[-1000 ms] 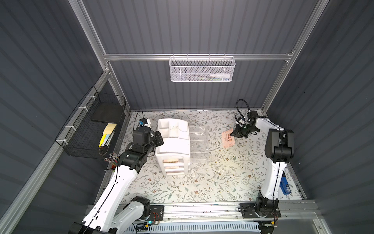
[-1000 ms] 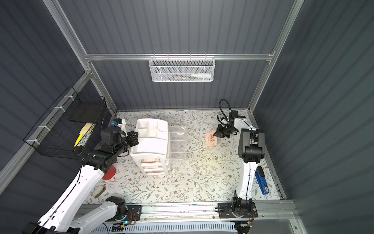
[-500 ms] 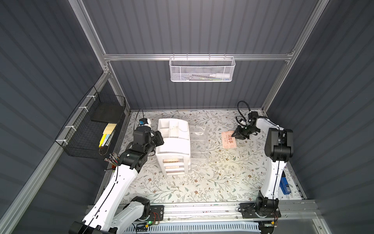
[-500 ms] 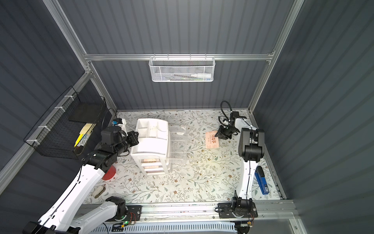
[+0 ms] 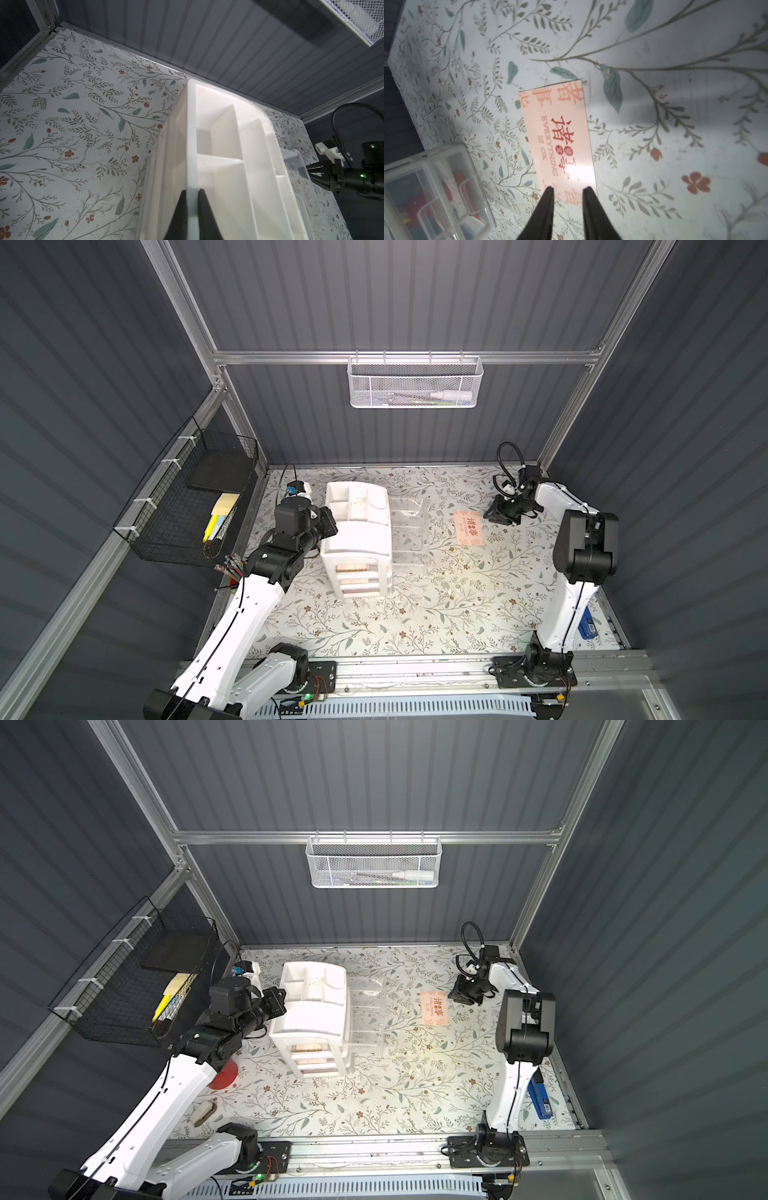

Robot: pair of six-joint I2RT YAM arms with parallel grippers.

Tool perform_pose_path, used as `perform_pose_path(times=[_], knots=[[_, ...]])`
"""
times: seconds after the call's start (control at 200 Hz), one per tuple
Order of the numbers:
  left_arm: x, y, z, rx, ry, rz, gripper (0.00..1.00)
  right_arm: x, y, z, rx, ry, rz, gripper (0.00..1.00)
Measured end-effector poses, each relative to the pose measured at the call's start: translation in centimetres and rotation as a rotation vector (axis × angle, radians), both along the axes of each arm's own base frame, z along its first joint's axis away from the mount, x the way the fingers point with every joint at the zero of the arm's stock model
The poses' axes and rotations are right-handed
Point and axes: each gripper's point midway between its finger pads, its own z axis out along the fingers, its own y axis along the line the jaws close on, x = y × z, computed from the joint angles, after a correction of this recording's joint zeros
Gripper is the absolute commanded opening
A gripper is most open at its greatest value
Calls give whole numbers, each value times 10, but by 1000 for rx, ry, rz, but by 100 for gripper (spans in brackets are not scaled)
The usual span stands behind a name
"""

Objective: Take the postcards out of the drawer
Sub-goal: Place the postcard at the center of the board, then close the drawer in the storage box.

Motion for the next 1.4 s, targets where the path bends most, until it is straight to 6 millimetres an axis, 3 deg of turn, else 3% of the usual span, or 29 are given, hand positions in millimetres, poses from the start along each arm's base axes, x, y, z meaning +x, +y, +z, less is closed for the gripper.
perform_pose_path(times=[0.16, 0.465, 0.605, 0.835, 1.401], knots=[[3, -2, 0, -4, -2, -7, 0, -21, 24, 39, 35, -95, 5, 13], [3, -2, 0, -5, -2, -7, 0, -72, 114, 72, 105, -179, 138, 9], [5, -4, 1, -6, -2, -10, 0, -87, 144, 90, 141, -220, 181, 9], [6, -4, 1, -6, -1, -11, 0, -101, 173, 105, 164, -260, 223, 9], [12, -10, 1, -13, 2, -34, 0, -108, 210, 99, 178, -251, 266, 9]])
